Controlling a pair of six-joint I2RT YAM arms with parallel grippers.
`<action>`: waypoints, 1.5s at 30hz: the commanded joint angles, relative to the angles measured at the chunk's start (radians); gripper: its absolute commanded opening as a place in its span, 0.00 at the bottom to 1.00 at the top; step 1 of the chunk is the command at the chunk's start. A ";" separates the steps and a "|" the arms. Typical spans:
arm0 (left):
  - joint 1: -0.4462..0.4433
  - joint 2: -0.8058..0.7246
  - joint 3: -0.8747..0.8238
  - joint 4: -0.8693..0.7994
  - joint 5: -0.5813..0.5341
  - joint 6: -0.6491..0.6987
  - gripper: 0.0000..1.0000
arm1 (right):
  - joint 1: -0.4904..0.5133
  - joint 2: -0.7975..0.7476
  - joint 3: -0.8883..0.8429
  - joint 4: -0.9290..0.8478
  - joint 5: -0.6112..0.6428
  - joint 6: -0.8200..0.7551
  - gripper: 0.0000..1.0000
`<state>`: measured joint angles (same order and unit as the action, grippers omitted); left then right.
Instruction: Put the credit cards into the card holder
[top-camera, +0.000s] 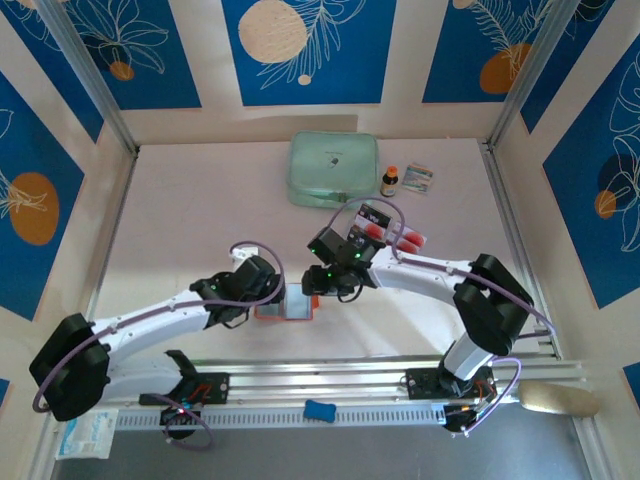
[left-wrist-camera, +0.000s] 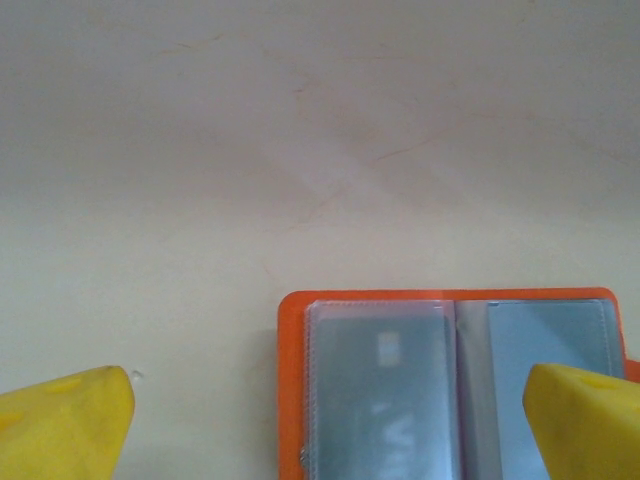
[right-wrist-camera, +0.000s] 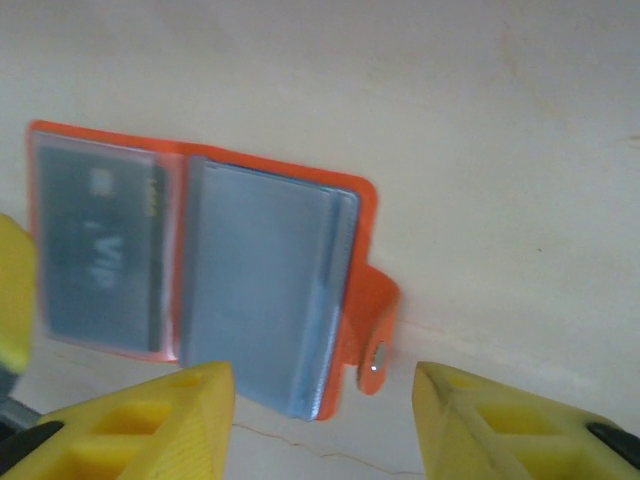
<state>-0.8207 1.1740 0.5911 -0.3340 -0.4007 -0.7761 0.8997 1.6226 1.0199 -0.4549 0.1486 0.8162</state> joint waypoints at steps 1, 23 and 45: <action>0.003 0.020 0.036 0.014 0.009 0.018 1.00 | 0.008 0.052 0.003 -0.031 0.024 -0.030 0.47; 0.003 0.113 0.071 0.038 0.089 0.027 1.00 | -0.082 -0.060 -0.142 -0.090 0.084 -0.056 0.00; 0.003 0.240 0.212 0.092 0.190 0.077 1.00 | -0.365 -0.486 -0.065 -0.312 0.170 -0.281 0.80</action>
<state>-0.8207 1.3979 0.7578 -0.2596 -0.2337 -0.7235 0.5690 1.1488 0.9203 -0.6991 0.2722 0.5945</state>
